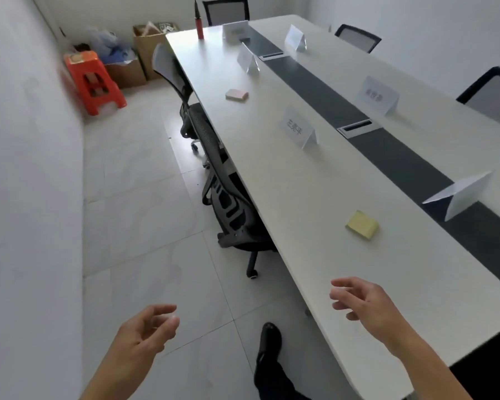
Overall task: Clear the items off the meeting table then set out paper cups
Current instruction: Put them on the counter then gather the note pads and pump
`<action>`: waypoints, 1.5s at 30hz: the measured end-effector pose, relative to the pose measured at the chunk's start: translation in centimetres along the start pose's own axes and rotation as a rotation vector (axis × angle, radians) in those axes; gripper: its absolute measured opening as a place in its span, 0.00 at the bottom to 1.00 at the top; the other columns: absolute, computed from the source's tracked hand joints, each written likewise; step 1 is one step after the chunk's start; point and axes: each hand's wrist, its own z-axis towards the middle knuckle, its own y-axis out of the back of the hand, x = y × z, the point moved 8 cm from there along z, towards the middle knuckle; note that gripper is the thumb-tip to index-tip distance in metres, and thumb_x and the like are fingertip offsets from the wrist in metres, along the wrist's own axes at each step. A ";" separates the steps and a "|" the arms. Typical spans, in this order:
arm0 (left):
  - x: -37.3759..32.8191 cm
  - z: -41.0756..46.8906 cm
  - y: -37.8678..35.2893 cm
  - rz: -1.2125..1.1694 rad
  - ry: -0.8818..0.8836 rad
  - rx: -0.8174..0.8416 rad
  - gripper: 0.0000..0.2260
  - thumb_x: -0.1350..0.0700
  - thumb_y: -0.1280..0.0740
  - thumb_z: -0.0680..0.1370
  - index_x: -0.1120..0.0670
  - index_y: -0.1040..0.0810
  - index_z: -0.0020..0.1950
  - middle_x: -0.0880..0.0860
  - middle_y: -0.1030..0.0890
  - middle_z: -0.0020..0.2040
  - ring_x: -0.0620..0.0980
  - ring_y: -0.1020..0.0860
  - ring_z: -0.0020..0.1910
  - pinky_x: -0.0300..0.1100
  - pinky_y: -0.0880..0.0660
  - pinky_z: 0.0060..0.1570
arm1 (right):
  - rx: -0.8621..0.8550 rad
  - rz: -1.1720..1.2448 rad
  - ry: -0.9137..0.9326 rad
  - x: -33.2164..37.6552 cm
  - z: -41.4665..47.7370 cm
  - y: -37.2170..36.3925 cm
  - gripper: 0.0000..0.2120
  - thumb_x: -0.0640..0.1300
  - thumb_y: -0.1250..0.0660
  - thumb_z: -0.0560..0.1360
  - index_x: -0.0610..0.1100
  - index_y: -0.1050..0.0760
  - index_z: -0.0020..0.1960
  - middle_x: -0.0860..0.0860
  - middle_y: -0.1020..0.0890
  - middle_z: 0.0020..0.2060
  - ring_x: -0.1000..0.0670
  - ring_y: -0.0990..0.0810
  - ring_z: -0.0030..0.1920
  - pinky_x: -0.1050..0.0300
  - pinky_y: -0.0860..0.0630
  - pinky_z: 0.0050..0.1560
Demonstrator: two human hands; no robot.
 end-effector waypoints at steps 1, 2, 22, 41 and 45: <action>-0.7 1.4 -0.7 0.016 0.021 0.020 0.12 0.47 0.28 0.70 0.51 0.19 0.50 0.58 0.15 0.43 0.53 0.16 0.43 0.48 0.22 0.44 | -0.012 0.017 -0.017 0.2 1.9 0.6 0.09 0.46 0.32 0.77 0.49 0.21 0.56 0.51 0.14 0.46 0.54 0.15 0.44 0.58 0.22 0.44; -1.5 2.7 -1.3 0.035 0.040 0.045 0.13 0.47 0.27 0.69 0.52 0.19 0.50 0.58 0.15 0.43 0.52 0.16 0.42 0.46 0.22 0.43 | -0.028 0.037 -0.032 0.6 3.8 1.4 0.09 0.46 0.33 0.77 0.48 0.21 0.56 0.50 0.14 0.46 0.52 0.15 0.45 0.58 0.22 0.44; -11.6 18.0 -3.6 0.232 0.019 0.197 0.05 0.54 0.29 0.74 0.49 0.18 0.50 0.52 0.14 0.45 0.47 0.16 0.43 0.39 0.24 0.42 | -0.359 -0.663 -0.346 -5.4 26.2 11.4 0.40 0.57 0.26 0.64 0.49 0.37 0.71 0.44 0.31 0.65 0.41 0.35 0.66 0.49 0.28 0.60; -16.4 19.3 0.4 -0.238 -0.075 0.136 0.18 0.45 0.33 0.75 0.58 0.19 0.55 0.60 0.14 0.47 0.58 0.16 0.49 0.53 0.21 0.50 | 0.051 -0.304 0.729 26.5 16.2 -7.7 0.30 0.64 0.27 0.59 0.58 0.34 0.56 0.59 0.25 0.53 0.58 0.25 0.53 0.66 0.25 0.47; -16.2 18.8 3.5 -0.454 -0.092 0.146 0.19 0.46 0.36 0.74 0.57 0.18 0.55 0.62 0.15 0.46 0.58 0.17 0.43 0.50 0.21 0.44 | 0.208 -0.456 0.917 29.6 13.7 -14.9 0.30 0.64 0.27 0.61 0.53 0.30 0.57 0.60 0.28 0.56 0.59 0.27 0.55 0.68 0.24 0.48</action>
